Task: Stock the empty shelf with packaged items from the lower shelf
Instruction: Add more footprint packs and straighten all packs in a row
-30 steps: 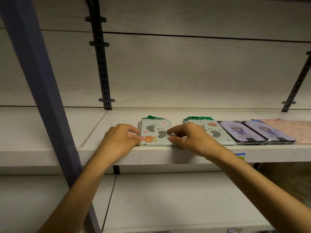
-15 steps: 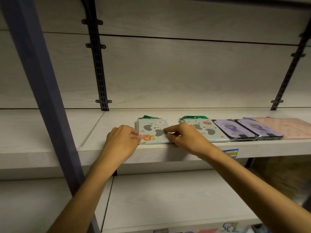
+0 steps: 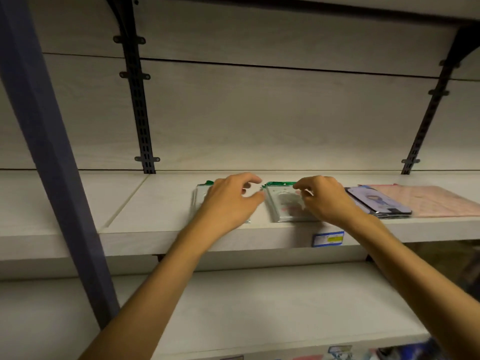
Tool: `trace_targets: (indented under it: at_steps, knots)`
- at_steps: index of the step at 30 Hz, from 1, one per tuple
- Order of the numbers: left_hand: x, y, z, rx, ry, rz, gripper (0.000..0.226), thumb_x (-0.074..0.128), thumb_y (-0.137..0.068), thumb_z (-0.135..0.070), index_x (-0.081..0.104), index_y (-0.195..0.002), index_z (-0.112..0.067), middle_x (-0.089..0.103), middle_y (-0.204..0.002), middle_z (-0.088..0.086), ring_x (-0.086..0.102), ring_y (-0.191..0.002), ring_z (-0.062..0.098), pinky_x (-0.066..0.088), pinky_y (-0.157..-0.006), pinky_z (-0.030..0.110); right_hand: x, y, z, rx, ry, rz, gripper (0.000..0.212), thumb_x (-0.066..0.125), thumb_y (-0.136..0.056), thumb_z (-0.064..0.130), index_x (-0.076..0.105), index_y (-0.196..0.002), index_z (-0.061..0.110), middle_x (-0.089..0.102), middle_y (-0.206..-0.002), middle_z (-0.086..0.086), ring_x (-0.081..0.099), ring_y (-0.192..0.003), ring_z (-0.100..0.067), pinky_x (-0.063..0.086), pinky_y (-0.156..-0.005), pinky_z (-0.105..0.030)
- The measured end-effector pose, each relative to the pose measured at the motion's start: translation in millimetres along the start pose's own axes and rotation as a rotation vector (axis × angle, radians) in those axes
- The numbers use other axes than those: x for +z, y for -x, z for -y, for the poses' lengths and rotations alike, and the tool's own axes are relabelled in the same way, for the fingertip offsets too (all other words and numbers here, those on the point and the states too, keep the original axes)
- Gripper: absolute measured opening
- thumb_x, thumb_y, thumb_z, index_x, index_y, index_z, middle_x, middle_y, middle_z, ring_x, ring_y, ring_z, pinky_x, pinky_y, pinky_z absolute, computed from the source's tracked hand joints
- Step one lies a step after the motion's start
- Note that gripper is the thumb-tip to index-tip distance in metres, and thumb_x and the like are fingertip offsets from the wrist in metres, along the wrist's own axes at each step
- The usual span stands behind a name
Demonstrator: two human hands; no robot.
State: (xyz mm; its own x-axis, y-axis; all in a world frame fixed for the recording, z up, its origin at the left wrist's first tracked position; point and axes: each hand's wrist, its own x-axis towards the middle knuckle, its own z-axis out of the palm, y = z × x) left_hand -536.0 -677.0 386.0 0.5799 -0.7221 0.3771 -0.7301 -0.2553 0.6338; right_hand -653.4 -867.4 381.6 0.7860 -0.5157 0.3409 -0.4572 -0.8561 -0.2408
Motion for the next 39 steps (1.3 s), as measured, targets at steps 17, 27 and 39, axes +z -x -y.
trace_targets:
  at_steps: [17, 27, 39]
  knots:
    - [61.4, -44.2, -32.0, 0.006, -0.418, 0.319, 0.064, 0.066, -0.068, -0.073, 0.063, -0.125, -0.045, 0.059, -0.137, -0.007, 0.055, -0.121, 0.019, 0.048, -0.1, 0.042, -1.4, -84.0, -66.2, -0.014, -0.115, 0.469, 0.047, 0.061, -0.094, 0.042, 0.059, -0.133, 0.017, 0.058, -0.136, -0.008, 0.055, -0.119, -0.027, 0.047, -0.102, -0.041]
    - [46.1, -47.0, -25.1, 0.075, -0.537, 0.334, 0.056, 0.067, -0.076, -0.064, 0.062, -0.128, -0.041, 0.062, -0.132, -0.011, 0.056, -0.113, 0.015, 0.048, -0.087, 0.035, 9.8, -84.8, -56.3, -0.099, -0.152, 0.373, 0.041, 0.064, -0.091, 0.044, 0.069, -0.12, 0.016, 0.066, -0.124, -0.006, 0.059, -0.109, -0.024, 0.05, -0.099, -0.041]
    - [17.7, -38.1, -2.4, 0.071, -0.543, 0.35, 0.056, 0.06, -0.079, -0.07, 0.062, -0.127, -0.042, 0.059, -0.131, -0.013, 0.053, -0.114, 0.012, 0.048, -0.094, 0.035, 31.1, -88.4, -20.9, -0.107, -0.078, 0.353, 0.047, 0.059, -0.093, 0.049, 0.063, -0.126, 0.016, 0.063, -0.13, -0.008, 0.058, -0.115, -0.026, 0.048, -0.099, -0.039]
